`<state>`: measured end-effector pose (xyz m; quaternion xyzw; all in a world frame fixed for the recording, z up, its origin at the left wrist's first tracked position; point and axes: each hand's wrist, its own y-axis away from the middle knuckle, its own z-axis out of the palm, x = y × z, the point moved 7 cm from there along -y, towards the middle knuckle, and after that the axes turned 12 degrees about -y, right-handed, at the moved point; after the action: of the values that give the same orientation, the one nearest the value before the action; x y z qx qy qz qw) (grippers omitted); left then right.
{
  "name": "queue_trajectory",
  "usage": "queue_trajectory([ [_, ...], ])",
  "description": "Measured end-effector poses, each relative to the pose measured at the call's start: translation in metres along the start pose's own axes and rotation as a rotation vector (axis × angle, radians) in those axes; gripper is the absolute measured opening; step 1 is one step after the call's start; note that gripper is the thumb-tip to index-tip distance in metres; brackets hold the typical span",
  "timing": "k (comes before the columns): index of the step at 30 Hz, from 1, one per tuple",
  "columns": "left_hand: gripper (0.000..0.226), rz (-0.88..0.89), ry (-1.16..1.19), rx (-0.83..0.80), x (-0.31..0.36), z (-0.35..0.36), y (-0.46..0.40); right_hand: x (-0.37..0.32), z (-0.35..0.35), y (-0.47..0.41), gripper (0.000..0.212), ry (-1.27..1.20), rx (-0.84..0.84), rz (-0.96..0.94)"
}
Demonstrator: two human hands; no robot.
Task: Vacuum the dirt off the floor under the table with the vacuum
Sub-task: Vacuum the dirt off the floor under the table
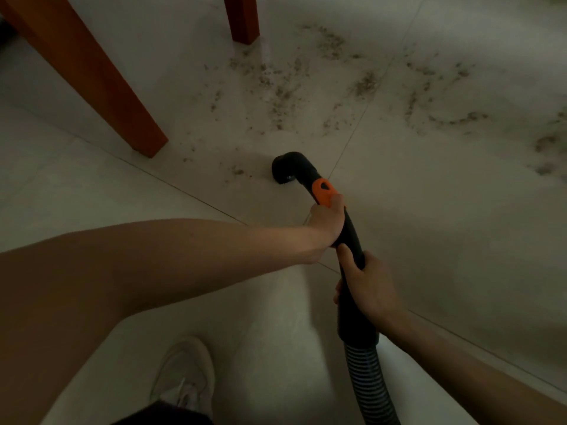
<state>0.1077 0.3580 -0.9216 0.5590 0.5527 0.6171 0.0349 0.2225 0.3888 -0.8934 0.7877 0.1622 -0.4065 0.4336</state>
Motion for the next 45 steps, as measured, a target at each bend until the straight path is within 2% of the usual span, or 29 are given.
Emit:
queue_trajectory([
  [4, 0.056, 0.017, -0.008, 0.036, -0.010, 0.012, 0.010, 0.014, -0.007, 0.012, 0.037, -0.024, -0.015, 0.029],
  [9, 0.056, 0.014, 0.041, 0.039, -0.022, 0.018, 0.020, 0.019, -0.010, 0.014, 0.040, -0.044, -0.124, 0.087],
  [12, 0.051, 0.015, 0.083, 0.052, -0.021, 0.014, 0.026, 0.012, -0.007, 0.010, 0.048, -0.032, -0.150, 0.076],
  [16, 0.039, -0.017, 0.160, 0.039, -0.019, 0.009, 0.036, 0.001, 0.001, 0.005, 0.037, -0.140, -0.152, 0.099],
  [20, 0.029, -0.044, 0.270, 0.013, -0.027, -0.006, 0.046, -0.007, 0.011, 0.007, 0.039, -0.131, -0.144, 0.081],
  [27, 0.037, -0.104, 0.405, 0.135, -0.076, -0.052, 0.059, -0.005, 0.061, 0.036, 0.036, -0.046, -0.352, 0.068],
  [32, 0.036, -0.123, 0.499, 0.128, -0.088, -0.073, 0.070, -0.011, 0.087, 0.045, 0.038, -0.099, -0.562, 0.214],
  [37, 0.039, -0.098, 0.553, 0.168, -0.083, -0.092, 0.067, -0.034, 0.095, 0.032, 0.045, 0.160, -0.487, -0.002],
  [43, 0.056, -0.145, 0.633, 0.211, -0.071, -0.115, 0.061, -0.051, 0.110, 0.019, 0.043, 0.372, -0.425, -0.151],
  [45, 0.054, -0.143, 0.626, 0.215, -0.066, -0.122, 0.059, -0.054, 0.115, 0.016, 0.045, 0.390, -0.412, -0.169],
])
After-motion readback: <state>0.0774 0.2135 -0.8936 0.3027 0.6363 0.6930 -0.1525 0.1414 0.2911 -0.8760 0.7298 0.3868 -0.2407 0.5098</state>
